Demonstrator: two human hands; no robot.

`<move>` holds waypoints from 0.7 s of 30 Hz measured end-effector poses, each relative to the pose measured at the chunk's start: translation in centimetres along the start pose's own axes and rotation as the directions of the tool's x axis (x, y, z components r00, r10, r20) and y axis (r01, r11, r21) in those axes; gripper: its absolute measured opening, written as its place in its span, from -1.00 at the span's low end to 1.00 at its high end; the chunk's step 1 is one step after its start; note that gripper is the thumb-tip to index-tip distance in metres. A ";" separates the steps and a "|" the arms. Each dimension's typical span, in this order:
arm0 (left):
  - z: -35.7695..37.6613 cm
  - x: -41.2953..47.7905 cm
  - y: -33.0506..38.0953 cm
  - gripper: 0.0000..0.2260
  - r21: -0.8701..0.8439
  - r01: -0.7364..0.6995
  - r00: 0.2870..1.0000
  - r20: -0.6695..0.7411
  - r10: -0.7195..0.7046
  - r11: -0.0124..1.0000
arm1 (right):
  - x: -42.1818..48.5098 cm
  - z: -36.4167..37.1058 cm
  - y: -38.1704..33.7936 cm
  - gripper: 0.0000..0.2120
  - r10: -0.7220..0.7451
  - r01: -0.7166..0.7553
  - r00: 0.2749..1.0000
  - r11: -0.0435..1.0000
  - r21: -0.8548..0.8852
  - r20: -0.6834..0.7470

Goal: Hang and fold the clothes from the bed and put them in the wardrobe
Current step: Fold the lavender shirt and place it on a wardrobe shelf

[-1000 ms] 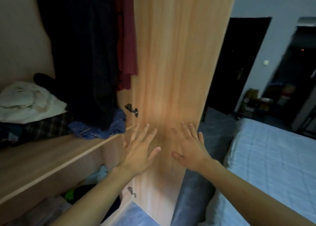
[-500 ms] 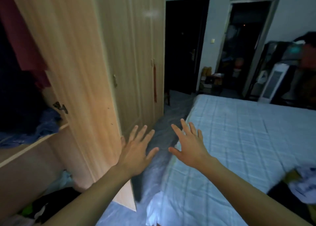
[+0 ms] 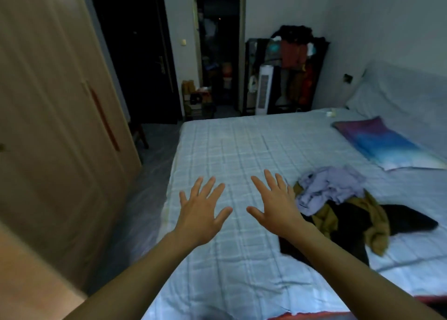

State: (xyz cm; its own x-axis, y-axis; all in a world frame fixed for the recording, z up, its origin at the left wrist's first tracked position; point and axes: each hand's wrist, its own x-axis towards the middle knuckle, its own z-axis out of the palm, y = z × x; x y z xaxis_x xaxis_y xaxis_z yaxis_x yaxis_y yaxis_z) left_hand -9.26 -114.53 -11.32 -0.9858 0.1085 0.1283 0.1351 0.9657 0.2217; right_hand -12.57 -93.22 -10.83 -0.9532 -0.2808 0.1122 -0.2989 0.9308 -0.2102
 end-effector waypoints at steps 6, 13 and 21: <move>2.1 5.7 3.1 -0.36 -0.130 -0.163 0.986 0.003 0.165 0.978 | -0.2 -2.7 4.4 -0.22 0.158 -0.163 0.986 0.982 -0.097 -0.058; 6.0 10.4 6.9 -0.15 -0.222 -0.314 0.944 0.028 0.328 0.923 | -3.3 -3.2 8.8 -0.23 0.383 -0.395 0.918 0.910 -0.130 -0.106; 10.2 11.9 13.2 -0.13 -0.160 -0.421 0.876 0.183 0.446 0.893 | -6.2 -2.0 17.6 -0.18 0.496 -0.501 0.865 0.859 -0.100 -0.074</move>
State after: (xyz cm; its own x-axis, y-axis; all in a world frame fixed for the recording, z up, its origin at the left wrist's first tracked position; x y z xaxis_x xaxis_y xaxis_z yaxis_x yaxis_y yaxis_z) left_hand -20.19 -98.05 -16.73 -0.8216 0.5691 0.0344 0.5519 0.7787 0.2986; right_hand -11.82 -74.64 -13.32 -0.9696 0.2360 0.0642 0.2254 0.9642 -0.1395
